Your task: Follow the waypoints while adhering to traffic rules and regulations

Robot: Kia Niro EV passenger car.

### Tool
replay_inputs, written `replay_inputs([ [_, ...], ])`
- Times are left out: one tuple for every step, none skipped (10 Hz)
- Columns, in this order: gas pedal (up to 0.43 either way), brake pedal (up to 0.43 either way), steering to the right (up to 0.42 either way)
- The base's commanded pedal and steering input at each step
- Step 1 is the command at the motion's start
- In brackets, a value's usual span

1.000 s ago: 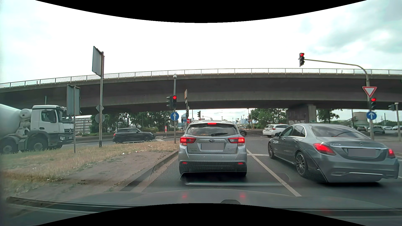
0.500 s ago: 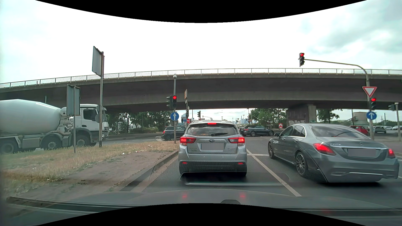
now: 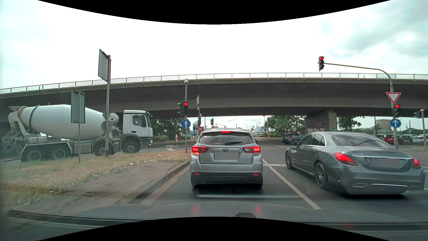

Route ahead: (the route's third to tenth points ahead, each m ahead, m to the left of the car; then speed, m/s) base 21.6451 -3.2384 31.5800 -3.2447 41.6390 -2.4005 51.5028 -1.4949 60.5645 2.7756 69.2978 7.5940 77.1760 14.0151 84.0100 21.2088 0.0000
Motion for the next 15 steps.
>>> replay_inputs([
  [0.000, 0.262, -0.001],
  [0.000, 0.256, -0.001],
  [0.000, 0.256, -0.001],
  [0.000, 0.256, -0.001],
  [0.000, 0.256, -0.001],
  [0.000, 0.262, -0.001],
  [0.000, 0.262, -0.001],
  [0.000, 0.256, -0.001],
  [0.000, 0.262, -0.001],
  [0.000, 0.256, -0.001],
  [0.000, 0.256, -0.001],
  [0.000, 0.262, -0.001],
  [0.000, 0.262, -0.001],
  [0.000, 0.262, -0.001],
  [0.000, 0.262, -0.001],
])
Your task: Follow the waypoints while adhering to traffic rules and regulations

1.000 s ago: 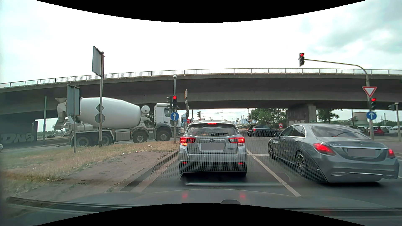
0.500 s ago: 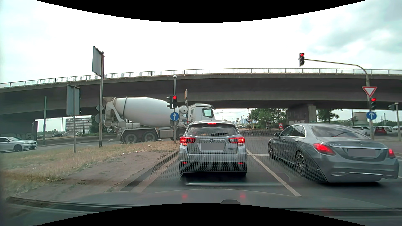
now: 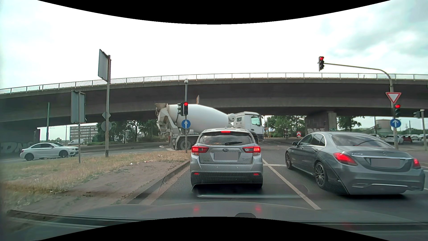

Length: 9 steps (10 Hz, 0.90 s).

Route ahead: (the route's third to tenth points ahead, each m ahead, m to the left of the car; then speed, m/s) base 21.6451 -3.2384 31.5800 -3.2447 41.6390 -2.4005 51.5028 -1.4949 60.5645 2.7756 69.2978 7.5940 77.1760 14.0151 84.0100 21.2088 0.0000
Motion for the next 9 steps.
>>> replay_inputs([
  [0.000, 0.262, -0.001],
  [0.000, 0.256, -0.001],
  [0.000, 0.262, -0.001],
  [0.000, 0.262, -0.001],
  [0.000, 0.256, -0.001],
  [0.000, 0.256, -0.001],
  [0.000, 0.256, -0.001],
  [0.000, 0.256, -0.001],
  [0.000, 0.256, -0.001],
])
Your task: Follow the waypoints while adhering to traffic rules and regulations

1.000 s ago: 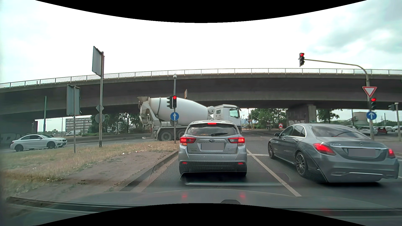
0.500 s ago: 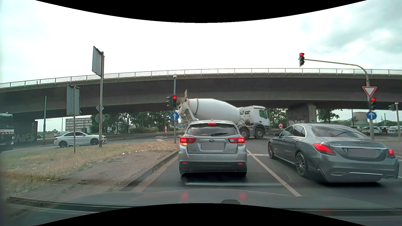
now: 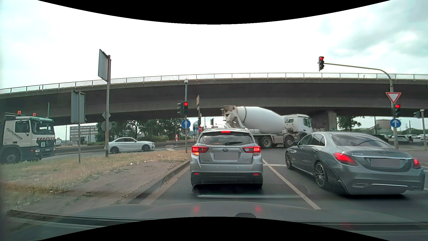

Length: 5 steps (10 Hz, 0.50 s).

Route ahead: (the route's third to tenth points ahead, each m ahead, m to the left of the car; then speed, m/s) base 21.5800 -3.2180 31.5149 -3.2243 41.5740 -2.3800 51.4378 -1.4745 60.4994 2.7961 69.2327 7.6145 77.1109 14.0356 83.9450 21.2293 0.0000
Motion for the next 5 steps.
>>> replay_inputs([
  [0.000, 0.256, -0.001],
  [0.000, 0.262, -0.001],
  [0.000, 0.262, -0.001],
  [0.000, 0.262, -0.001],
  [0.000, 0.256, -0.001],
])
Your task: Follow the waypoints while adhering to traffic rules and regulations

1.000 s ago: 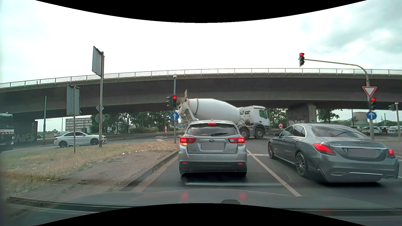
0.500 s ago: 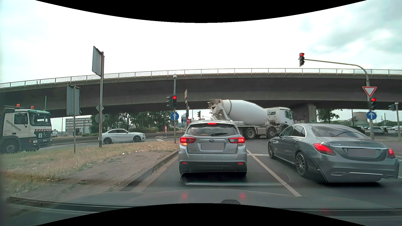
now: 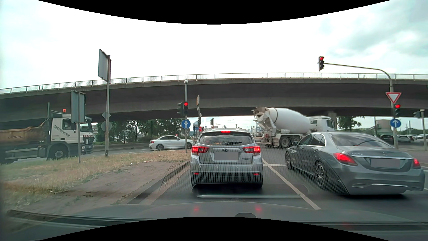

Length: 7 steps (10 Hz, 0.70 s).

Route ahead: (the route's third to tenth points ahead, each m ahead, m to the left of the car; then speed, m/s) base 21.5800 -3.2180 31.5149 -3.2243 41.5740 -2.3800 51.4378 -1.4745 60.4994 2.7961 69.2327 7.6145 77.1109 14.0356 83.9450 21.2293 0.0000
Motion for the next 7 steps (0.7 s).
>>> replay_inputs([
  [0.000, 0.256, -0.001],
  [0.000, 0.262, -0.001],
  [0.000, 0.256, -0.001],
  [0.000, 0.256, -0.001],
  [0.000, 0.256, -0.001],
  [0.000, 0.256, -0.001],
  [0.000, 0.256, -0.001],
])
